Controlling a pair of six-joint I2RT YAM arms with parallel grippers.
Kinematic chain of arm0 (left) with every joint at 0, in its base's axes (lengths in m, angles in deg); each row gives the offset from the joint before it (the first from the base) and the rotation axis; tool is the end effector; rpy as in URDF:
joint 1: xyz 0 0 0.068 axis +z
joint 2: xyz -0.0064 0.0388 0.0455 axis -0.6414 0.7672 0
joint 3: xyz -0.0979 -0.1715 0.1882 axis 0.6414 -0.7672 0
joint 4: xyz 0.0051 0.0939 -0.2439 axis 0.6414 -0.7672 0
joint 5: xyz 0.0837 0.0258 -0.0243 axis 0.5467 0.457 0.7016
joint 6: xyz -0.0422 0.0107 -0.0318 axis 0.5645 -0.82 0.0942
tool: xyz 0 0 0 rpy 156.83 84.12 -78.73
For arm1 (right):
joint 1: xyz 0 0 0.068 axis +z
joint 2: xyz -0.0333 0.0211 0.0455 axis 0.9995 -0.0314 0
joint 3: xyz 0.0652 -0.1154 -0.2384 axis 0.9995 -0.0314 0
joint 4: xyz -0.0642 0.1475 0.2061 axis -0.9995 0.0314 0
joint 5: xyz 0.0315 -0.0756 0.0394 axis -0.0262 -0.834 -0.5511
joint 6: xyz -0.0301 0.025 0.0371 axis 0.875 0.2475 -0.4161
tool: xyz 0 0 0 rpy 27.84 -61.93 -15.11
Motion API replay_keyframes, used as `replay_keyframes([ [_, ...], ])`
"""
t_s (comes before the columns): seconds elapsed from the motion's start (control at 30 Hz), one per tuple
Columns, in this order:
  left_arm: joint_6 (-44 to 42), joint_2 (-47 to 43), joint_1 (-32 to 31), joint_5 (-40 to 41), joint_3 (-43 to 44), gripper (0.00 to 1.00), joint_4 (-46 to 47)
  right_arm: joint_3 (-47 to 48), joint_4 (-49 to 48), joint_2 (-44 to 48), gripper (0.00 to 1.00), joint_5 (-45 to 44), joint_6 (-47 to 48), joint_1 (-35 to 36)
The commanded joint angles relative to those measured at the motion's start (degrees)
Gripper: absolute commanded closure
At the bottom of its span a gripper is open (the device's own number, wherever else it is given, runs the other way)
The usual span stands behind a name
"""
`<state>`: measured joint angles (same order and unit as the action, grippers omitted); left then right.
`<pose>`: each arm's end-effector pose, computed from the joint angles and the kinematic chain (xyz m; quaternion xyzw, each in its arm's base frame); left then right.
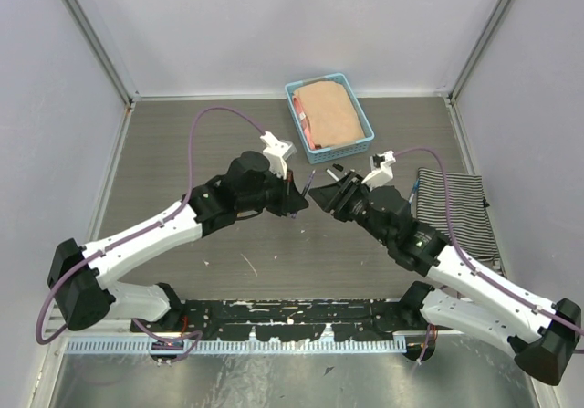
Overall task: Insert the pens into the pen caps
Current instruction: Pick up the pen from the center of the board, then insert the pen cap onto the pen.
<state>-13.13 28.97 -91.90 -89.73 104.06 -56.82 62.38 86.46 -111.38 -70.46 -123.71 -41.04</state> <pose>0.1802 -0.2382 0.3171 0.1971 0.8292 -0.3816 0.3576 0.1385 0.1401 0.3087 0.1233 0.7663 0.4513 0.4404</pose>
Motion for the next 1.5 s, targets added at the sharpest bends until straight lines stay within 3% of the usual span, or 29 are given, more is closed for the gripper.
replay_keyframes([
  [0.0,-3.71,-0.01,0.26,4.40,3.89,1.00,-4.85,6.37,7.09,1.23,0.56,-5.96,6.65,0.25],
  [0.27,-5.02,-3.47,10.85,-2.33,2.42,1.00,-8.34,12.39,22.36,0.04,0.53,-8.75,14.74,0.22],
  [0.37,-6.82,-5.34,13.52,-1.63,3.11,1.00,-11.46,15.57,29.79,-1.54,0.53,-12.33,16.79,0.23],
  [0.6,-13.66,-8.26,14.58,3.16,6.09,1.00,-18.02,21.02,37.23,-8.30,0.52,-7.21,24.58,-1.00],
  [0.83,-18.43,-7.33,14.57,3.42,11.10,1.00,-23.21,17.49,38.14,-14.45,0.52,7.93,31.35,-16.98],
  [1.0,-18.80,-10.47,14.57,5.20,7.99,1.00,-19.80,12.84,38.33,-15.77,0.52,10.02,33.20,-27.29],
  [1.47,-19.51,-11.50,14.57,5.97,6.83,1.00,-19.73,5.46,35.16,-23.13,0.48,-0.72,25.86,-31.30],
])
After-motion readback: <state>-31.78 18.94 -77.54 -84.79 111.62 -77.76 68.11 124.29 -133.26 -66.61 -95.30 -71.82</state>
